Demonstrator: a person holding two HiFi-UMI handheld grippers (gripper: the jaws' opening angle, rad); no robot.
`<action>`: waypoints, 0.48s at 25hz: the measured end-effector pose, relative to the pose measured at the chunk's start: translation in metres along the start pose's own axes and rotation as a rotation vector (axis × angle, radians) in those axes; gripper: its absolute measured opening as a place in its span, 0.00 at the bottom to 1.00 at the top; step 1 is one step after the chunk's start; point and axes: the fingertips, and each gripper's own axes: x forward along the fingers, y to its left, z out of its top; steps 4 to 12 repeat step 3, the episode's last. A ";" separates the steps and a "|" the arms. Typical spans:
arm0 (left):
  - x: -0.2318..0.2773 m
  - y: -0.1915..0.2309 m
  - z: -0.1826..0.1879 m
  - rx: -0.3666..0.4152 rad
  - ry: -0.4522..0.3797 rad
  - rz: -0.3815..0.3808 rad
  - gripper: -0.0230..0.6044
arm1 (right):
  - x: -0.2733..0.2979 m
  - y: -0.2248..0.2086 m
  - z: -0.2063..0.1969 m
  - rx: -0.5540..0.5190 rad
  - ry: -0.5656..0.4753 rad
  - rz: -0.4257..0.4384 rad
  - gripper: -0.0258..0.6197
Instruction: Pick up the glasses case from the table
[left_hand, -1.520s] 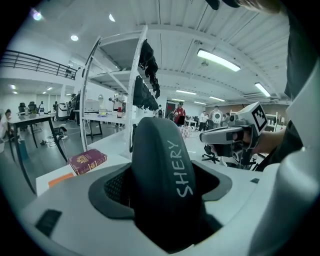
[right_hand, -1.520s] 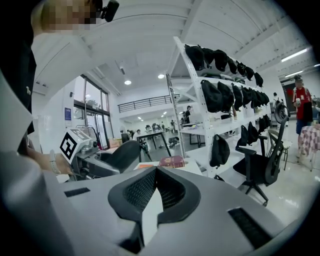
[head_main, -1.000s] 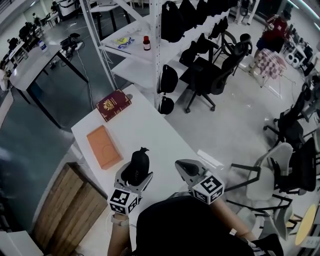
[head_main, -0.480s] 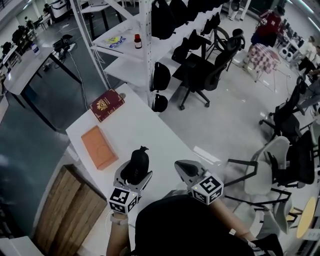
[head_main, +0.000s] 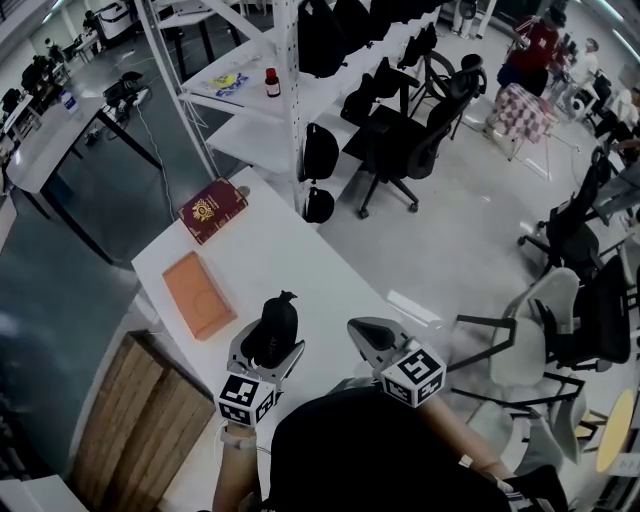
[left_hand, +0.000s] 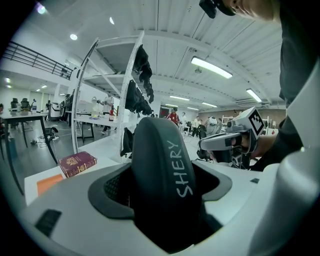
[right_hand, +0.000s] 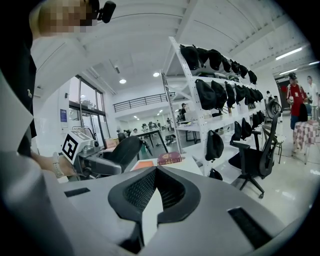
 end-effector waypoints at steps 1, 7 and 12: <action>-0.001 0.000 -0.001 0.000 0.001 0.000 0.62 | 0.000 0.000 0.000 -0.001 0.000 0.000 0.08; -0.001 0.000 -0.002 0.001 0.002 -0.001 0.62 | 0.000 0.001 0.000 -0.001 -0.001 0.000 0.08; -0.001 0.000 -0.002 0.001 0.002 -0.001 0.62 | 0.000 0.001 0.000 -0.001 -0.001 0.000 0.08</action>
